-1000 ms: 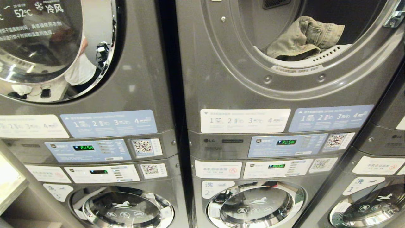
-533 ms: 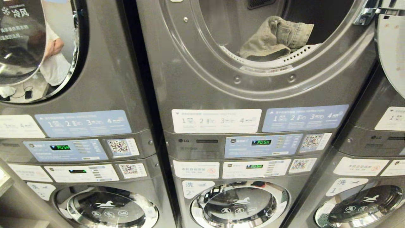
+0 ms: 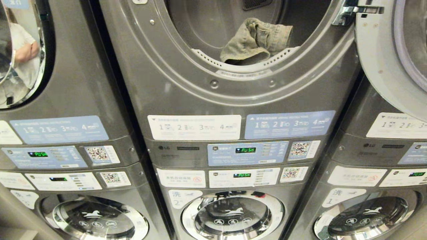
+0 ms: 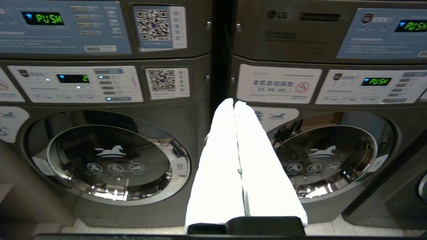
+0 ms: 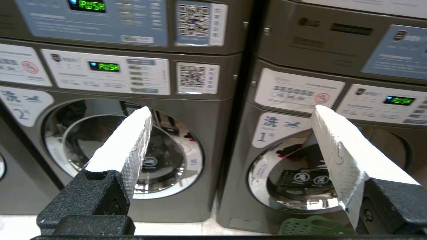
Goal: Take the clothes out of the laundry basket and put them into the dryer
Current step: Close the dryer
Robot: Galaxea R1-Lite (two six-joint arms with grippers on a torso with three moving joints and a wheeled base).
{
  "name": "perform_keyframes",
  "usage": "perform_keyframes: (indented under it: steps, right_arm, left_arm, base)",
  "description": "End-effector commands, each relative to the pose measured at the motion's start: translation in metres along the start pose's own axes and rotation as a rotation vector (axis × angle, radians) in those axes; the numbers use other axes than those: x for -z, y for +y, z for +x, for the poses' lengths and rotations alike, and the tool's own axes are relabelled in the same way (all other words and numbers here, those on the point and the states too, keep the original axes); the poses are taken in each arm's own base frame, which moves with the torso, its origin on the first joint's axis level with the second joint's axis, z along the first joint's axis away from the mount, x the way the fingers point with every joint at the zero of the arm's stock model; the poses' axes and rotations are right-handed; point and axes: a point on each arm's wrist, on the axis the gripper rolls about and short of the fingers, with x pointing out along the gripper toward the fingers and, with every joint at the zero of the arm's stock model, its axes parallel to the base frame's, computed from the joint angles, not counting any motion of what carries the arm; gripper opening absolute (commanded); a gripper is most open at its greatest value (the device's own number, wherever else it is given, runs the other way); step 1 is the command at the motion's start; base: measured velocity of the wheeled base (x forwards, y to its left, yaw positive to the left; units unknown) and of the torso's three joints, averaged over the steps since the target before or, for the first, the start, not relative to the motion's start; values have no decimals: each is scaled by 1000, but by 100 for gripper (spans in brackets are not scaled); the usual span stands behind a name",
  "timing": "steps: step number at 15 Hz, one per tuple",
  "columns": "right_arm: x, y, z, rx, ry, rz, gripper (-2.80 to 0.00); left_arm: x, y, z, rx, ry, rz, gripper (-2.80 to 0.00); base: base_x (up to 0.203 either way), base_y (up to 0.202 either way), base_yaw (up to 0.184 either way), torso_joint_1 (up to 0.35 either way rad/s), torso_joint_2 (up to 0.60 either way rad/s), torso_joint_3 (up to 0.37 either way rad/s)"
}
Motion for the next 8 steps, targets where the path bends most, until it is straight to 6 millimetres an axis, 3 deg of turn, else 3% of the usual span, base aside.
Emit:
perform_keyframes:
  steps: [1,8]
  right_arm:
    - [0,0,0,-1,1,-2,0]
    - [0,0,0,1,1,-2,0]
  left_arm:
    - [0,0,0,0,0,0,-280]
    - [0,0,0,0,-1,-3,-280]
  base:
    - [0,-193,2,6,4,0]
    - [0,-194,2,1,2,2]
